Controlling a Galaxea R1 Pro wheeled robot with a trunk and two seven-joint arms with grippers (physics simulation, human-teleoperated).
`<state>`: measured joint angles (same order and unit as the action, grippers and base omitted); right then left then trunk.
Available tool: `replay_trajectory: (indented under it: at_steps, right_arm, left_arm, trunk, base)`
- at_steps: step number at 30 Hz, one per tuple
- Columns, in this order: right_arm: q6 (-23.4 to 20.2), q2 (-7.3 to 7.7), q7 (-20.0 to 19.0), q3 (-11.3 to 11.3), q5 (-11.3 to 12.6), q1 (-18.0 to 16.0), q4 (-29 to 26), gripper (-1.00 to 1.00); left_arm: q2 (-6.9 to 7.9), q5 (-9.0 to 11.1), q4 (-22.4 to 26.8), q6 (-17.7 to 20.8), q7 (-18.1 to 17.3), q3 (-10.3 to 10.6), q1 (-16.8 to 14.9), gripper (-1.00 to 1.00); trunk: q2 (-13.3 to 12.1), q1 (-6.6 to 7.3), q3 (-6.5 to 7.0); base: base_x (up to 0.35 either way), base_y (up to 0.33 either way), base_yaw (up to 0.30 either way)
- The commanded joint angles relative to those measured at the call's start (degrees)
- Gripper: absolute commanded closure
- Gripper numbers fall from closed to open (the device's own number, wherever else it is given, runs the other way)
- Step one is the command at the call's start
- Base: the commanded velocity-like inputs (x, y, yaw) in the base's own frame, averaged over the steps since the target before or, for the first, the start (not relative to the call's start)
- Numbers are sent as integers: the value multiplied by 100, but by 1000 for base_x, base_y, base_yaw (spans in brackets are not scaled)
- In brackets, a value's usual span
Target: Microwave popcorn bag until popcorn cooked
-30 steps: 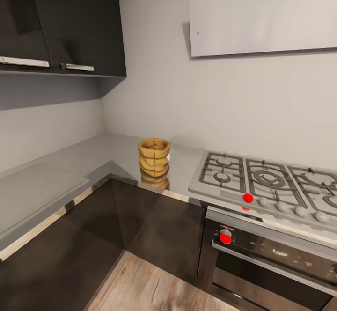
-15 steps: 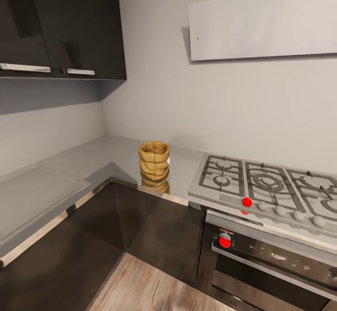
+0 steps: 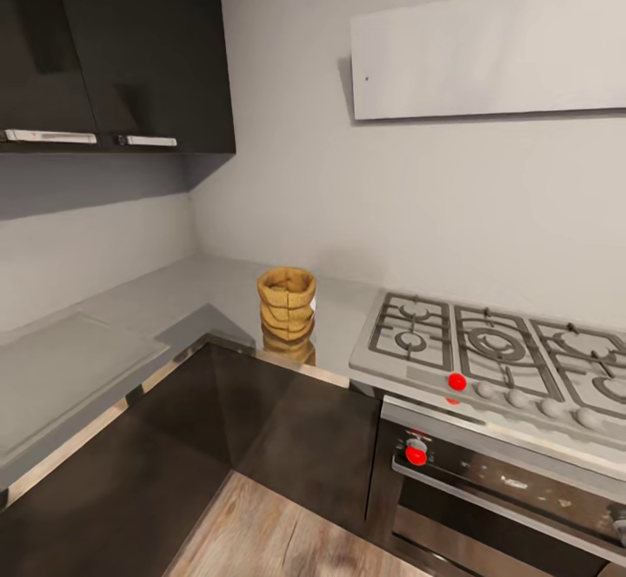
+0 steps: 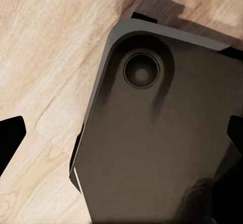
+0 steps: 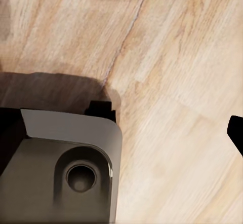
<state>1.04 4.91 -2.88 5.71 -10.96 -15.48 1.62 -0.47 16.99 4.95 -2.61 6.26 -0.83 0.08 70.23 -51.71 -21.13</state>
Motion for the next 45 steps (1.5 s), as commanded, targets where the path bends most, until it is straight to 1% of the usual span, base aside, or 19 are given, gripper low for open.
replay_trajectory:
  at_steps: [1,25,34,45]
  right_arm:
    - [11,2,-12,47,-56,-8,14,-100]
    - [-1,7,-23,53,-55,-8,14,-100]
    - [8,10,-20,53,-51,-8,14,-100]
    - [-5,19,-11,53,-47,-8,14,-100]
  left_arm:
    - [-3,24,6,-12,16,-5,1,-100]
    - [-6,24,6,-12,7,3,1,-100]
    - [-6,24,15,-17,14,-3,1,-100]
    - [-6,24,15,-13,16,-5,1,-100]
  trunk:
    - [-38,23,13]
    - [-1001,550,444]
    - [-1001,550,444]
    - [-1442,791,642]
  base:
    - [0,0,0]
    - [0,0,0]
    - [0,0,0]
    - [0,0,0]
